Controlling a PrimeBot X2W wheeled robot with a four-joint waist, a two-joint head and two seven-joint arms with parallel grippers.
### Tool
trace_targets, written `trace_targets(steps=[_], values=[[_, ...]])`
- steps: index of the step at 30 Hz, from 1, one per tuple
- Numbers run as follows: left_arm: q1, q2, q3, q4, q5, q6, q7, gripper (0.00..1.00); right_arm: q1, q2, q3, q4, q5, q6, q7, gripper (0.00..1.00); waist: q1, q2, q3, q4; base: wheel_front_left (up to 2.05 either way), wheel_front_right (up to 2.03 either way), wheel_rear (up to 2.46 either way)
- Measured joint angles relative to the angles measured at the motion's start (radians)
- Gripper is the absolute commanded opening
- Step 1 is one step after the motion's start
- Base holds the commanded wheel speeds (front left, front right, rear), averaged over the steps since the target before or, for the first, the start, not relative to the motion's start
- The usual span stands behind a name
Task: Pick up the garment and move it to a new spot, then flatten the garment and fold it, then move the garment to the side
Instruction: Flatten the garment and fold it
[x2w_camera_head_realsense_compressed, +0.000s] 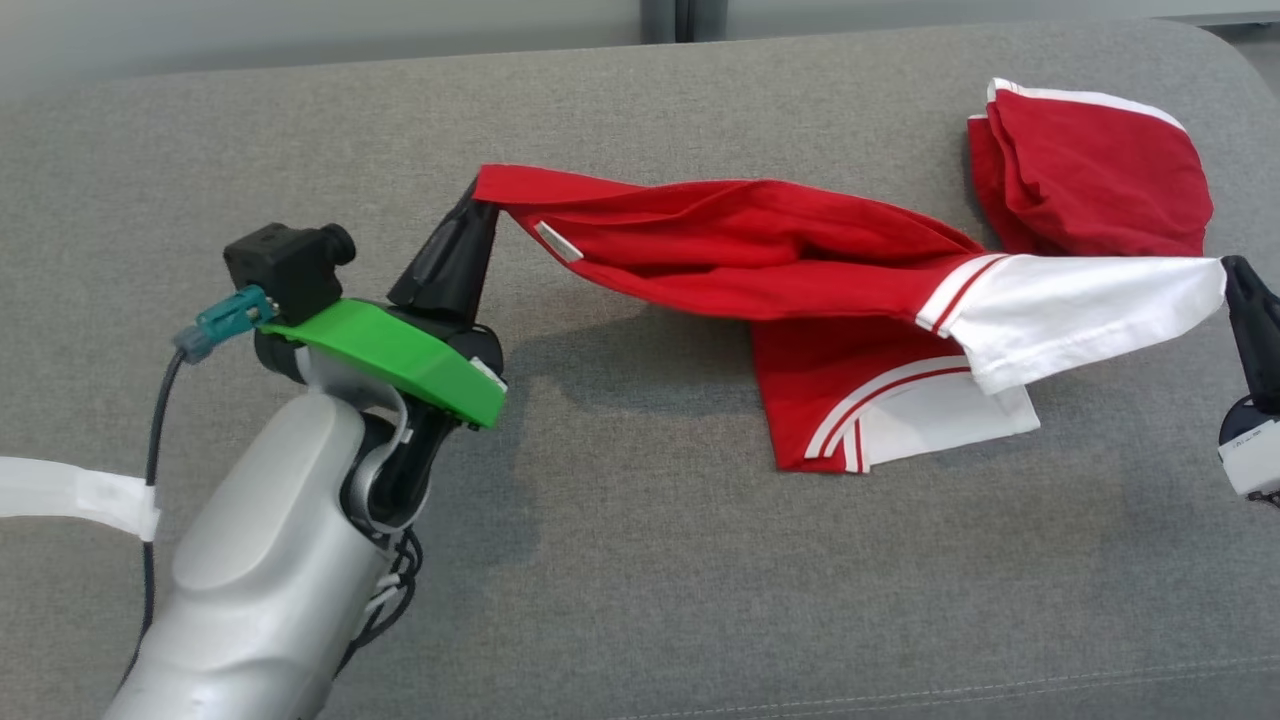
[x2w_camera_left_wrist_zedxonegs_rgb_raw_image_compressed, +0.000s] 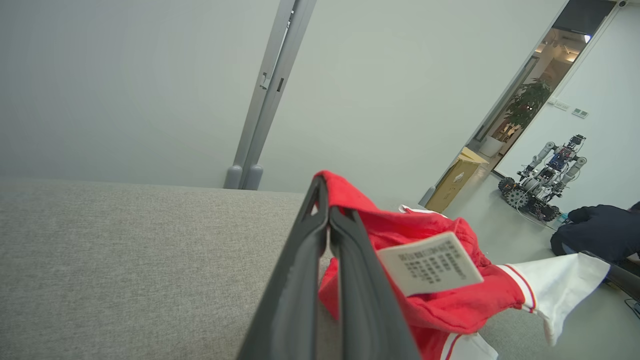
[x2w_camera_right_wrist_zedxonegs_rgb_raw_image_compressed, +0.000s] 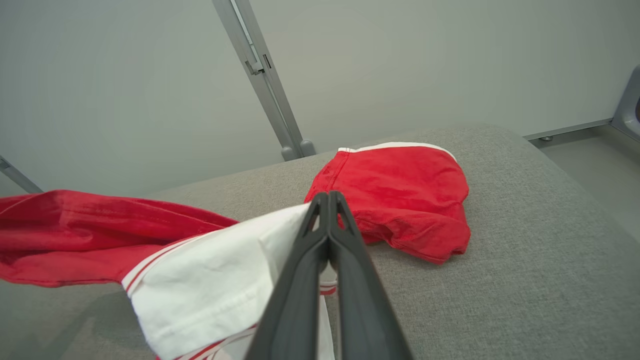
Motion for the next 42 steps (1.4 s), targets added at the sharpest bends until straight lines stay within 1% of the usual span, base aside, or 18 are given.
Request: trace_targets(steps=[5,7,9,11,15,18,20,22,25,27,30,34,36,39,42], values=[[-0.022,0.061,0.032,0.002,-0.026,-0.003,0.006,0.0,-0.01,-0.017,-0.032,-0.001,-0.026,0.0,-0.017,0.0,0.0,0.0,-0.025,0.033,0.0,0.0,0.0],[-0.037,0.077,0.047,0.014,-0.06,-0.003,0.034,0.0,-0.047,-0.028,-0.038,-0.01,-0.051,0.0,-0.021,0.0,0.0,0.0,-0.037,0.044,0.0,0.0,0.0],[-0.057,0.096,0.058,0.023,-0.071,-0.003,0.061,0.0,-0.104,-0.036,-0.04,-0.036,-0.074,0.004,-0.022,0.0,0.0,0.0,-0.05,0.053,0.0,0.0,0.0],[-0.085,0.117,0.074,0.026,-0.084,-0.003,0.086,0.0,-0.164,-0.04,-0.039,-0.068,-0.1,0.017,-0.022,0.0,0.0,0.0,-0.063,0.062,0.0,0.0,0.0],[-0.132,0.131,0.104,0.022,-0.118,-0.003,0.119,0.0,-0.255,-0.058,-0.033,-0.126,-0.12,0.042,-0.029,0.0,0.0,0.0,-0.092,0.082,0.0,0.0,0.0],[-0.115,0.123,0.122,0.021,-0.149,-0.001,0.123,0.0,-0.258,-0.055,-0.033,-0.147,-0.106,0.047,-0.029,0.0,0.0,0.0,-0.103,0.099,0.0,0.0,0.0],[-0.063,0.112,0.133,0.018,-0.184,0.012,0.114,0.0,-0.238,-0.055,-0.022,-0.156,-0.097,0.047,-0.026,0.0,0.0,0.0,-0.108,0.111,0.0,0.0,0.0],[0.03,0.089,0.148,0.021,-0.229,0.021,0.114,0.0,-0.191,-0.054,0.005,-0.161,-0.09,0.047,-0.004,0.0,0.0,0.0,-0.111,0.124,0.0,0.0,0.0],[0.18,0.044,0.133,0.038,-0.283,0.03,0.116,0.0,-0.085,-0.051,0.032,-0.152,-0.065,0.045,0.019,0.0,0.0,0.0,-0.11,0.144,0.0,0.0,0.0],[0.253,0.027,0.12,0.054,-0.303,0.03,0.117,0.0,-0.029,-0.039,0.039,-0.139,-0.041,0.036,0.025,0.0,0.0,0.0,-0.107,0.156,0.0,0.0,0.0],[0.315,0.032,0.114,0.063,-0.302,0.038,0.114,0.0,0.037,-0.026,0.052,-0.123,-0.025,0.033,0.035,0.0,0.0,0.0,-0.099,0.174,0.0,0.0,0.0],[0.341,0.032,0.108,0.058,-0.302,0.037,0.113,0.0,0.131,-0.007,0.079,-0.096,0.011,0.019,0.048,0.0,0.0,0.0,-0.089,0.195,0.0,0.0,0.0],[0.351,0.034,0.109,0.056,-0.302,0.037,0.104,0.0,0.174,0.009,0.099,-0.081,0.019,0.019,0.052,0.0,0.0,0.0,-0.083,0.204,0.0,0.0,0.0],[0.375,0.049,0.111,0.053,-0.302,0.037,0.1,0.0,0.211,0.038,0.119,-0.06,0.027,0.018,0.053,0.0,0.0,0.0,-0.071,0.211,0.0,0.0,0.0],[0.408,0.073,0.124,0.047,-0.302,0.037,0.092,0.0,0.223,0.065,0.11,-0.052,0.035,0.01,0.036,0.0,0.0,0.0,-0.066,0.209,0.0,0.0,0.0]])
